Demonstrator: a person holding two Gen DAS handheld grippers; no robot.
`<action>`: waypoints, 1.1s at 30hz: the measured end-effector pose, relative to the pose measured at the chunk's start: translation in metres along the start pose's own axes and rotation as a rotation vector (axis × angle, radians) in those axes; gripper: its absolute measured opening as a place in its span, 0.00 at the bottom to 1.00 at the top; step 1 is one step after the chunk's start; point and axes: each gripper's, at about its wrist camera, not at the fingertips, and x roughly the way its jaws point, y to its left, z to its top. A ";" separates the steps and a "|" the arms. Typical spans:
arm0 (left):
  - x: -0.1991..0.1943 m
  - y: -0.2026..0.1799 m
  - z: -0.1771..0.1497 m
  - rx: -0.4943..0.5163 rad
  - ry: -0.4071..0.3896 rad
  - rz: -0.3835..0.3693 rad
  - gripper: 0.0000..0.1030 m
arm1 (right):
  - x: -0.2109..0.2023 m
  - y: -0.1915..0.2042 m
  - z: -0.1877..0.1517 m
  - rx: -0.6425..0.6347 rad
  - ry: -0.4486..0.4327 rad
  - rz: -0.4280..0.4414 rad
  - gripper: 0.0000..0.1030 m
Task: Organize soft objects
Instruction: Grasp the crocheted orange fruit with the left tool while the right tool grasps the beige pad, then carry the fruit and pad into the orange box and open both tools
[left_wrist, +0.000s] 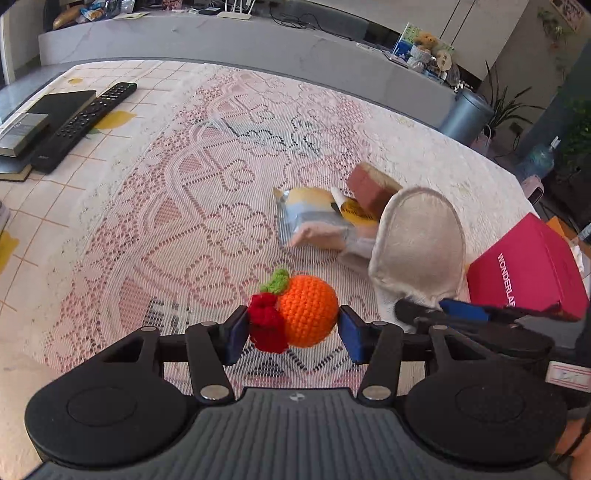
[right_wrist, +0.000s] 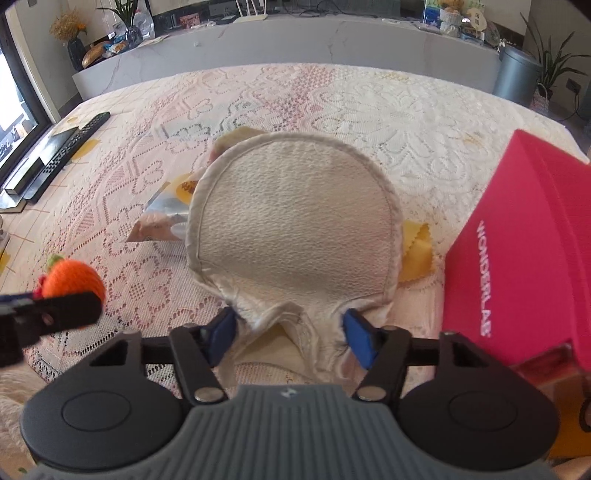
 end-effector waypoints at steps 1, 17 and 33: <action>-0.001 -0.001 -0.001 0.001 -0.003 0.000 0.57 | -0.006 0.001 -0.001 -0.007 -0.014 0.000 0.42; -0.044 -0.021 -0.026 0.029 -0.037 -0.027 0.57 | -0.101 -0.025 -0.020 0.035 -0.148 0.095 0.17; -0.102 -0.074 -0.040 0.140 -0.135 -0.079 0.57 | -0.214 -0.044 -0.035 0.008 -0.325 0.149 0.15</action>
